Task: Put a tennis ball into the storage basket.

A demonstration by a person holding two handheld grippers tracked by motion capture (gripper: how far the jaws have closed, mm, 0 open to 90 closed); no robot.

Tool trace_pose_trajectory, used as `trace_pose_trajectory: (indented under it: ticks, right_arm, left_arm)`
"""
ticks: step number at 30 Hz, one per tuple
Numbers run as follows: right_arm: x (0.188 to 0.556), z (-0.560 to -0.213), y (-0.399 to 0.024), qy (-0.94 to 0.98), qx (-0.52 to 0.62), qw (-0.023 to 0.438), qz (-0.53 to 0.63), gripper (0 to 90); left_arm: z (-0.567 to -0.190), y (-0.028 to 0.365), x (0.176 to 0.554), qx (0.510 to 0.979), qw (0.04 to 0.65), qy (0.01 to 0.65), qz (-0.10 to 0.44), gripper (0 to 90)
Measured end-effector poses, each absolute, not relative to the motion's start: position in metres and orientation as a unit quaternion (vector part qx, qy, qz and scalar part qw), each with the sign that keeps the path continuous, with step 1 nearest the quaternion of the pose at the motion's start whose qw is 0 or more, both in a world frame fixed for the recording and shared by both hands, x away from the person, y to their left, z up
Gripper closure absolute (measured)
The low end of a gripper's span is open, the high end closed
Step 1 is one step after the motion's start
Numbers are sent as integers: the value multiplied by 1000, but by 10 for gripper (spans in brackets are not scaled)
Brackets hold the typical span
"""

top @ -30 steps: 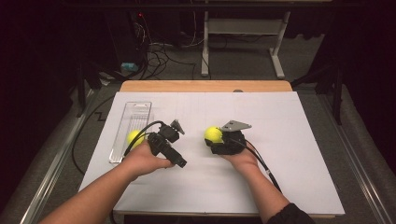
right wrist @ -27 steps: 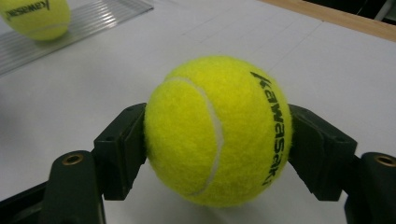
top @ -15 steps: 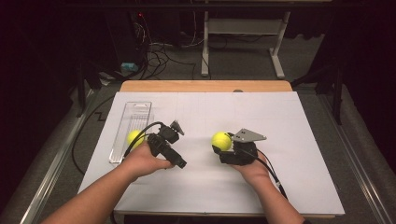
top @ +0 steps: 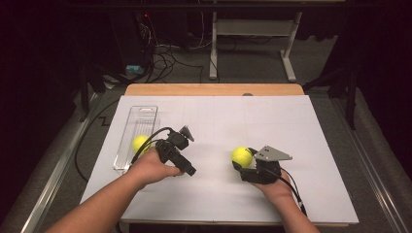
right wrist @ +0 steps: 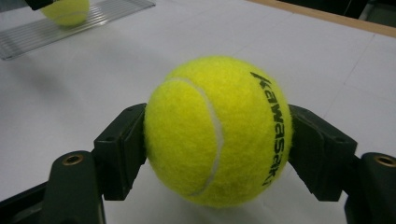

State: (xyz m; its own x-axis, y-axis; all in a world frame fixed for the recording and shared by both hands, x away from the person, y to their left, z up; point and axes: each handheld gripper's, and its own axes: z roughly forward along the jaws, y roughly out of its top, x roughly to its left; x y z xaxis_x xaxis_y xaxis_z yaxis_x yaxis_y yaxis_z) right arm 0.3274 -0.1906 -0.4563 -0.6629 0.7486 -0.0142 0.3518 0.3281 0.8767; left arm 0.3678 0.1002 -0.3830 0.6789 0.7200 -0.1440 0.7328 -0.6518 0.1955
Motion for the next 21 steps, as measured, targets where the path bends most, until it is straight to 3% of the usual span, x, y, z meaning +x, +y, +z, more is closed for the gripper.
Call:
trace_pose_trajectory:
  ticks: [21]
  right_arm:
    - [311,-466,-205,791,346,219,455,267]
  left_arm:
    - [-375,92,367,910,122,394,-25,6]
